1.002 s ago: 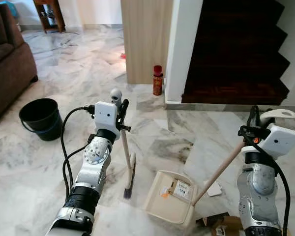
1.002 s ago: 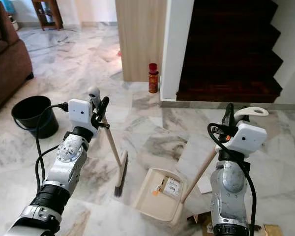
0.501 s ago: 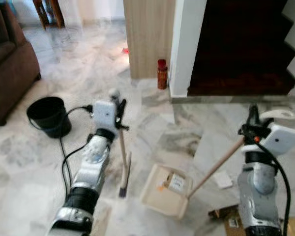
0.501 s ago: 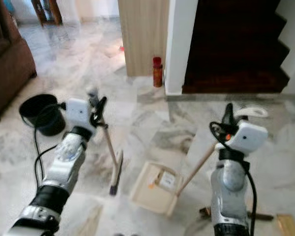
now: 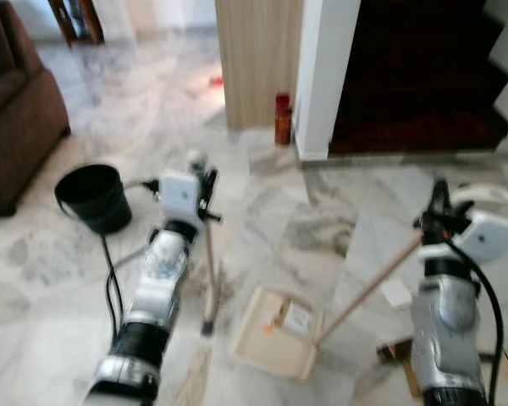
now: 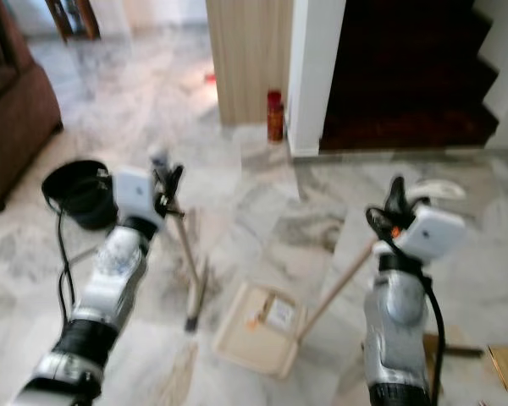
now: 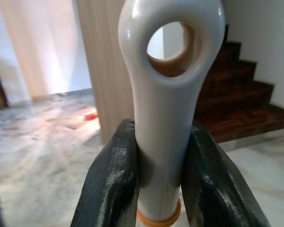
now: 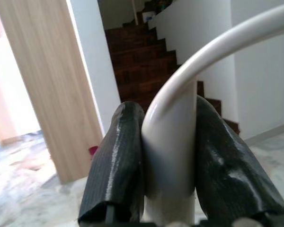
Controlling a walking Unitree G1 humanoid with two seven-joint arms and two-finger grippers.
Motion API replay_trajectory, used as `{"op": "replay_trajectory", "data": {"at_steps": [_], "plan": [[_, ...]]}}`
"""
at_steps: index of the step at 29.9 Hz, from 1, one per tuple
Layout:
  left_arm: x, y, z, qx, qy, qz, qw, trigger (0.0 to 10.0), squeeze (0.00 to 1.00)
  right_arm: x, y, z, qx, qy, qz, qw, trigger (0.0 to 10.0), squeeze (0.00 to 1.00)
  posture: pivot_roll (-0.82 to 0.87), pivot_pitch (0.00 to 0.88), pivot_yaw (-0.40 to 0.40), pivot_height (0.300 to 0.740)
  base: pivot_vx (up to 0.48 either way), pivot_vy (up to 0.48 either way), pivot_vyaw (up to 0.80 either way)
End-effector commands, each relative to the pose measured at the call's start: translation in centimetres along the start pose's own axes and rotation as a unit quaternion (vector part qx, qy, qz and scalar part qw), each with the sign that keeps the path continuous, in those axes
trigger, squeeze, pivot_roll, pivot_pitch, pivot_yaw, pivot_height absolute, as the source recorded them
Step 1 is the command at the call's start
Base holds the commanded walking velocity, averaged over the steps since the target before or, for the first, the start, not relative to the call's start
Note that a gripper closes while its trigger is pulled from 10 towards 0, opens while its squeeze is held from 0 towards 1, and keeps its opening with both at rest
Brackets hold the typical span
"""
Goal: Sweep floor
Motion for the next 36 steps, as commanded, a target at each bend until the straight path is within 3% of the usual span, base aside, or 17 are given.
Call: {"op": "replay_trajectory", "data": {"at_steps": [1, 36], "plan": [[0.87, 1.19, 0.07, -0.02, 0.007, 0.016, 1.0, 10.0, 0.0, 0.69, 1.54, 0.55, -0.029, 0.007, 0.01, 0.999, 10.0, 0.0, 0.06, 0.063, 0.009, 0.74, 0.0, 0.322, 0.0], [1.05, 1.31, -0.05, -0.019, 0.009, 0.019, 1.0, 10.0, 0.0, 1.03, 1.2, 0.56, -0.019, 0.018, 0.014, 1.0, 10.0, 0.0, 0.07, 0.072, 0.006, 0.74, 0.0, 0.323, 0.0]]}}
Point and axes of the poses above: a point about 5 cm out from each wrist's last joint towards the gripper, its own z axis pointing out of the wrist towards the gripper, its own y axis along the axis of the wrist's last joint, x = y × z, the point moved 4 cm from there along z, pointing out of the wrist towards the gripper, and after that the axes turned 9 degrees about -z, right-handed, at the moved point
